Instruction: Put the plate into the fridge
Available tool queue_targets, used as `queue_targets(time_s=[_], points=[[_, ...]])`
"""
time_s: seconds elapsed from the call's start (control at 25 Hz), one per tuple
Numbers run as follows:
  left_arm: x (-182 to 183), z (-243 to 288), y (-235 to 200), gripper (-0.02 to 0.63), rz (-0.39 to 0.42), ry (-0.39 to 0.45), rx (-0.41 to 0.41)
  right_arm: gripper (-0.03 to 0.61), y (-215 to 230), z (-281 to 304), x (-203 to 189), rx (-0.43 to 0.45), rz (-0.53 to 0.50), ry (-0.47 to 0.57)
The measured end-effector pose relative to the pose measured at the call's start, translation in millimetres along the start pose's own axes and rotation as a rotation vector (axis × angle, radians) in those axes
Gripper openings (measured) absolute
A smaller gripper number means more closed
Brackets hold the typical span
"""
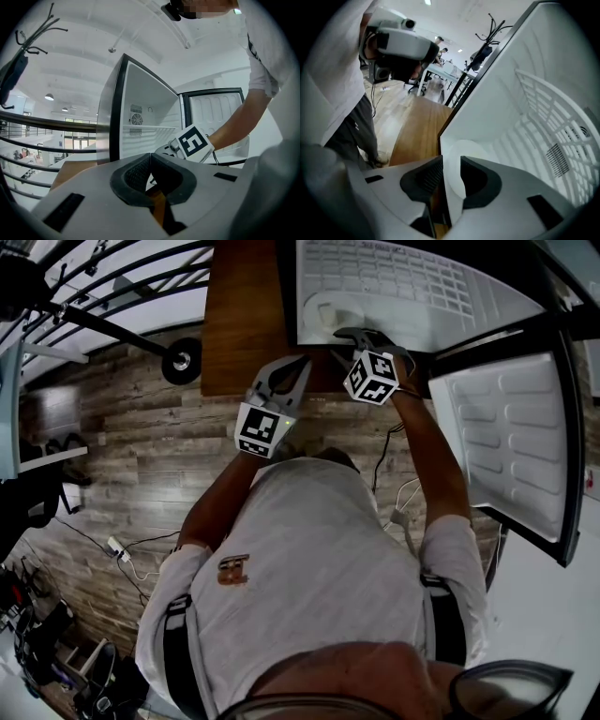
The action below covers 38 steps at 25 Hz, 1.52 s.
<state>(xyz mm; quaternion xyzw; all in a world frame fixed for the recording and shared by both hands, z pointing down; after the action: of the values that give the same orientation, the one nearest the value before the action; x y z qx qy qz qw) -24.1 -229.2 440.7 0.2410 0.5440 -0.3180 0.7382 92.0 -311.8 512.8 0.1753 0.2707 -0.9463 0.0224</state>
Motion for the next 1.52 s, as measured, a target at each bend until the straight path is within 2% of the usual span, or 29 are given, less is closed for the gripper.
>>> queue_targets(time_s=[0.24,0.56,0.68,1.0,1.2,1.52], points=[[3.3,1.1,-2.5,0.02,-0.012,0.013,-0.008,0.074,2.2,-39.5,15.1,-0.05,0.27,0.202],[10.5,0.1,-4.2,0.02,-0.033,0.042,-0.026,0.049,-7.0,-98.3,41.5,-0.093,0.598,0.497],[16.8,-5.3,-4.8,0.02,-0.025,0.065,-0.026,0.044,-12.7,-118.8,51.1,-0.116,0.686,0.582],[34.0,-28.4,6.7,0.02,-0.003,0.118,-0.064,0.035,-34.8,-149.4,68.3,-0.176,0.776,0.682],[42.2,-41.4,12.9,0.02,-0.027,0.145,-0.09,0.034,-51.2,-159.2,71.0,-0.217,0.826,0.714],[40.7,-55.4,24.3,0.018,-0.057,0.151,-0.103,0.033,-67.7,-171.5,77.9,-0.242,0.808,0.712]])
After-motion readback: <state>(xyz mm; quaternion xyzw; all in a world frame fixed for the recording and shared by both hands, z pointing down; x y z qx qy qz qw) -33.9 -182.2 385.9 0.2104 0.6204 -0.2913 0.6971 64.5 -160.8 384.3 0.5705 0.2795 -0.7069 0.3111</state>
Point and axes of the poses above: the fingertips, and each gripper's own axes: z forward along the fingers, y to its right, x out of its top, the point moved 6 cm from there along -z, backward along the fingers, and after that the axes turned 11 degrees about -y, right-handed, at the moved point
